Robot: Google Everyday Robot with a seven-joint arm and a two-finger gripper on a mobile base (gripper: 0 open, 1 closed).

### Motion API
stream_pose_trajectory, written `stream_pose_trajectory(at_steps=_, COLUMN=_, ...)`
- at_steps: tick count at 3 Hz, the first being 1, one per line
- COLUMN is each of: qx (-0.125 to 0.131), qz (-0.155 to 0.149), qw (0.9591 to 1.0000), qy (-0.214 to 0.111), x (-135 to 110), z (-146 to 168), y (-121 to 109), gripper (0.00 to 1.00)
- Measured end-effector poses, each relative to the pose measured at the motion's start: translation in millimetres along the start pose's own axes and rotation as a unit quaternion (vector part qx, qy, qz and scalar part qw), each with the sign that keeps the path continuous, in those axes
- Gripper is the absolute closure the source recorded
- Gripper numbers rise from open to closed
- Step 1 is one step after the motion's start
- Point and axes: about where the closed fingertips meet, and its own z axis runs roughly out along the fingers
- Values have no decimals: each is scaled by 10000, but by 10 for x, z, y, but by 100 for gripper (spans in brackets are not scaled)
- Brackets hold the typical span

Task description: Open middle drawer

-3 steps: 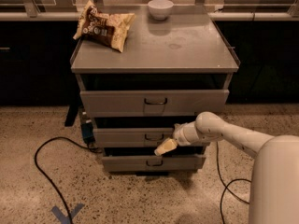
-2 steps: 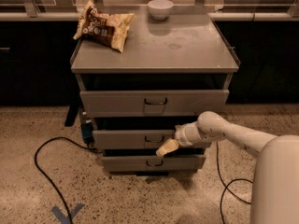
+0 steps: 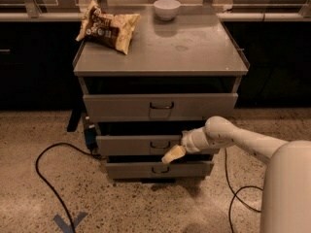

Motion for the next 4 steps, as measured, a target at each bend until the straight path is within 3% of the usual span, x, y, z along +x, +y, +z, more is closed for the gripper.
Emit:
stream_pose_trajectory(at_steps=2, qx=-54, qz=34, qw=10000, qy=60, x=17, z=-46, y=62, gripper=0)
stream_pose_trajectory(at_steps=3, qx=-319, qz=193, qw=9990, qy=250, x=366, z=-183, y=454, gripper=0)
stream_pose_trajectory(at_steps=4, qx=-314, qz=192, qw=9990, qy=246, x=360, z=-184, y=449, gripper=0)
